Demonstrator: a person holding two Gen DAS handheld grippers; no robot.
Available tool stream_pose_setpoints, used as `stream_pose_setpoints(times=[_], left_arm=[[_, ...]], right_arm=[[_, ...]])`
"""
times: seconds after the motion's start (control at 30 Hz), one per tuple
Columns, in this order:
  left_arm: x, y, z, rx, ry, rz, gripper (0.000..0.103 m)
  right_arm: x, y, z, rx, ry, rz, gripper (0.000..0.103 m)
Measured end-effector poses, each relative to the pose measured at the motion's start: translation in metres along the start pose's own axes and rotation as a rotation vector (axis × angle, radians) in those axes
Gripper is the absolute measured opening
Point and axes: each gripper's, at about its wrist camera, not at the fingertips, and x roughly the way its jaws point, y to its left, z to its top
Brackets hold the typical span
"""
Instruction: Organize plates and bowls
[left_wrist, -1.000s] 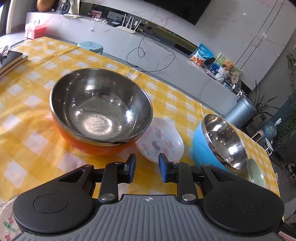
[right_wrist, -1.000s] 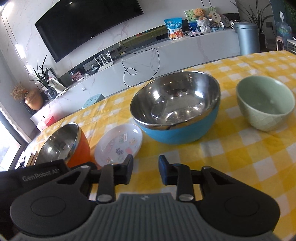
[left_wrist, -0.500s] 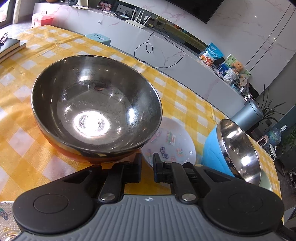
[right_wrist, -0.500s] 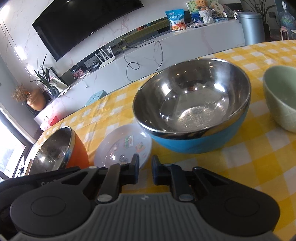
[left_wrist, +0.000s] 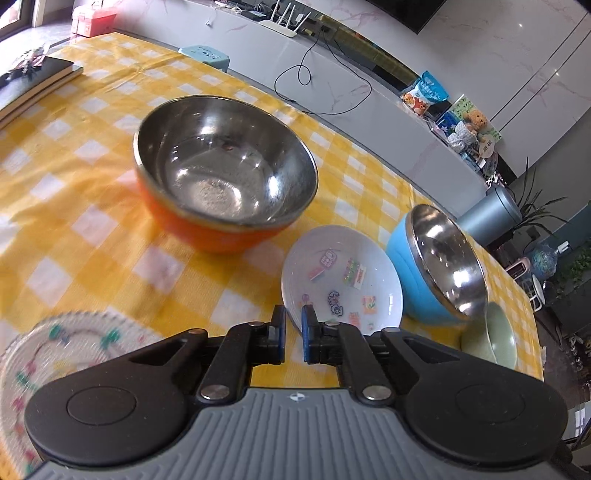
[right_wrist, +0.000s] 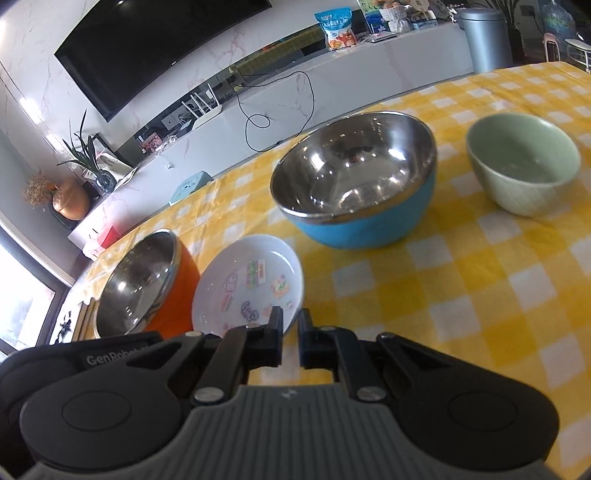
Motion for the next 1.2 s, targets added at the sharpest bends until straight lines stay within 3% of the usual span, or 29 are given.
stream_pose_setpoints(times=[0.33, 0.63, 1.2], left_arm=[[-0.062, 0.009, -0.032, 0.031, 0.018, 0.058, 0.008], [-0.108, 0.034, -0.054, 0.007, 0.007, 0.059, 0.008], [-0.142, 0.089, -0.064, -0.116, -0.001, 0.064, 0.008]], right_arm=[[-0.062, 0.016, -0.043, -0.030, 0.038, 0.009, 0.005], [-0.104, 0.031, -0.081, -0.066, 0.051, 0.048, 0.005], [-0.118, 0.068, -0.117, -0.092, 0.109, 0.109, 0.005]])
